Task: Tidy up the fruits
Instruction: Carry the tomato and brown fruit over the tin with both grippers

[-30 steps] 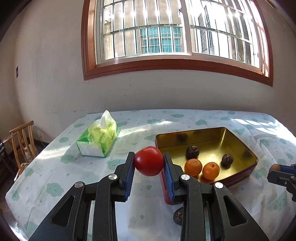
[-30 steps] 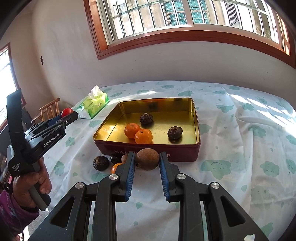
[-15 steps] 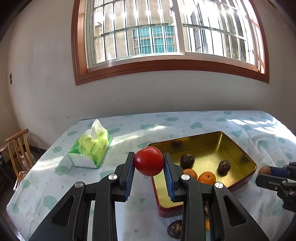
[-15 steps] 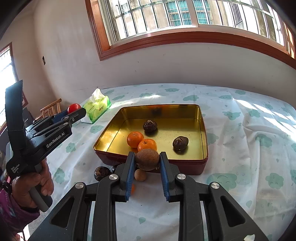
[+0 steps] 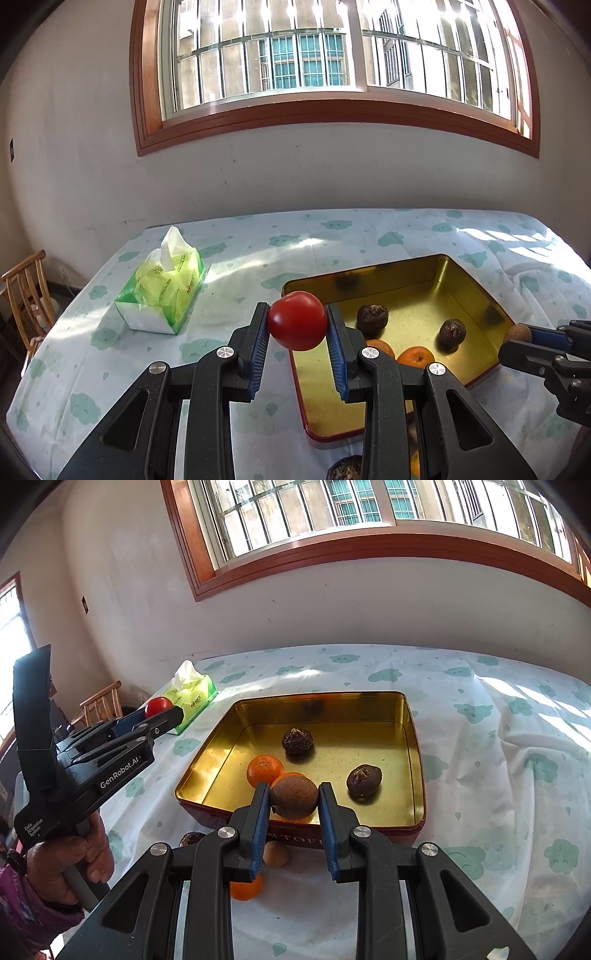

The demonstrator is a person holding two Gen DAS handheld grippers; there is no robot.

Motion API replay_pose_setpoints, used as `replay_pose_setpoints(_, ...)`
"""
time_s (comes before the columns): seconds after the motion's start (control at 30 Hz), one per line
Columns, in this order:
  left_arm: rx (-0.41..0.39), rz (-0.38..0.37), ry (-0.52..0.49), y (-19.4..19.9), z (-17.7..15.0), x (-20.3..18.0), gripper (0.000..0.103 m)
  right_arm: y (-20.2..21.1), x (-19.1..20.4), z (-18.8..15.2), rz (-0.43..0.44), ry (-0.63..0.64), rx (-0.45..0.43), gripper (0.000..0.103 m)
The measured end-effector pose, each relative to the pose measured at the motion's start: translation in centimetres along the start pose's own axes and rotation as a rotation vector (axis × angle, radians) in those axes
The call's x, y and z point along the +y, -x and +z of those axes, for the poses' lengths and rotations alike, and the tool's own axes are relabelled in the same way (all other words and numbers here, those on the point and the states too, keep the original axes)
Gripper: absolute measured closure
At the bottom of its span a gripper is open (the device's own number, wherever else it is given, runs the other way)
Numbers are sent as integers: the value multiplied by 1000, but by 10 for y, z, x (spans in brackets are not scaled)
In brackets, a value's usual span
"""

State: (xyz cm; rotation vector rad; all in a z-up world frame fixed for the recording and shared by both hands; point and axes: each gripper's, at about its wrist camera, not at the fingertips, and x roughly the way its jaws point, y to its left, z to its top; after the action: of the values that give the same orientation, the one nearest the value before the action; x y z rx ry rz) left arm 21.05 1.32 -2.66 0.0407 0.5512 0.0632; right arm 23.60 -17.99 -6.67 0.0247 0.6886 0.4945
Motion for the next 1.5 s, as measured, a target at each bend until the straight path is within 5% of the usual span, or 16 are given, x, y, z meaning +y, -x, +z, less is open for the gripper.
replay_pose_setpoints(1.5,28,13,7,-56,30,-8,72,-65,-31,39,-27,-86,4,79)
